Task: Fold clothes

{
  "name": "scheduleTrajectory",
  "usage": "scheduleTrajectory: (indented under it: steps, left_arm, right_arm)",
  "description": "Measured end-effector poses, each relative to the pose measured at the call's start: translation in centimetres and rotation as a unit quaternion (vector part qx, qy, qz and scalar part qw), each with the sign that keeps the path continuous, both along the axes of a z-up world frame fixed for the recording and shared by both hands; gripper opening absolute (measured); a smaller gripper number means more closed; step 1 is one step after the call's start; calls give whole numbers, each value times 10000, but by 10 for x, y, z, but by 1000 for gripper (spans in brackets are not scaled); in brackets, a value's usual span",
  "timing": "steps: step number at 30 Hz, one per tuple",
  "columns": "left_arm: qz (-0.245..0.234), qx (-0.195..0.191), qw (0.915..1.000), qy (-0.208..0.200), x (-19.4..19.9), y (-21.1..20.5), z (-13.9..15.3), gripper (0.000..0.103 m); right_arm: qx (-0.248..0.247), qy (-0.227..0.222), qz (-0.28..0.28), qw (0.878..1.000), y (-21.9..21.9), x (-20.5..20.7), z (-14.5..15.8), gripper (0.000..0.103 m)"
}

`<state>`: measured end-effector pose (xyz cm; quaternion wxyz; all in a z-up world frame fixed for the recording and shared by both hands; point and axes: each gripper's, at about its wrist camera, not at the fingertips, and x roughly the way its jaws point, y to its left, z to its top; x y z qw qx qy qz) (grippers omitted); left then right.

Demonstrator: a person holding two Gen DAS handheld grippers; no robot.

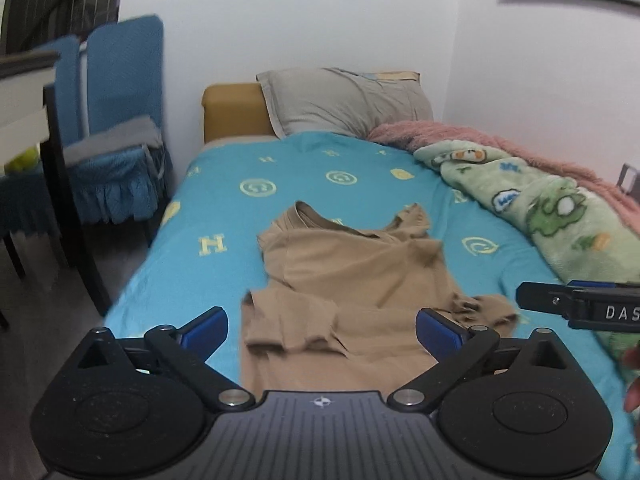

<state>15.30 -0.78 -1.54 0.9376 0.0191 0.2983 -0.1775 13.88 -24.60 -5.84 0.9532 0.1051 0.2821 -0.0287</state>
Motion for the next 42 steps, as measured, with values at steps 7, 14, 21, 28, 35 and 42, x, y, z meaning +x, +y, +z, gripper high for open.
scheduleTrajectory:
  steps: [7, 14, 21, 28, 35, 42]
  left_arm:
    - [435, -1087, 9763, 1822, -18, 23, -33, 102]
    - [994, -2423, 9160, 3040, 16, 45, -94, 97]
    - [1500, -3305, 8820, 3005, 33, 65, -117, 69]
    - [1700, -3450, 8782, 2844, 28, 72, -115, 17]
    - [1399, -4356, 8563, 2395, 24, 78, -97, 13]
    - [1412, -4487, 8544, 2207, 28, 82, -93, 12]
  right_arm:
    - [247, 18, -165, 9996, 6, -38, 3, 89]
    - [442, 145, -266, 9986, 6, -39, -5, 89]
    - [684, 286, -337, 9967, 6, -35, -15, 89]
    - [2540, 902, -12, 9630, 1, -25, -49, 89]
    - [3978, 1376, 200, 9069, 14, -1, -100, 89]
    - [4595, 806, -1549, 8709, -31, -22, -126, 71]
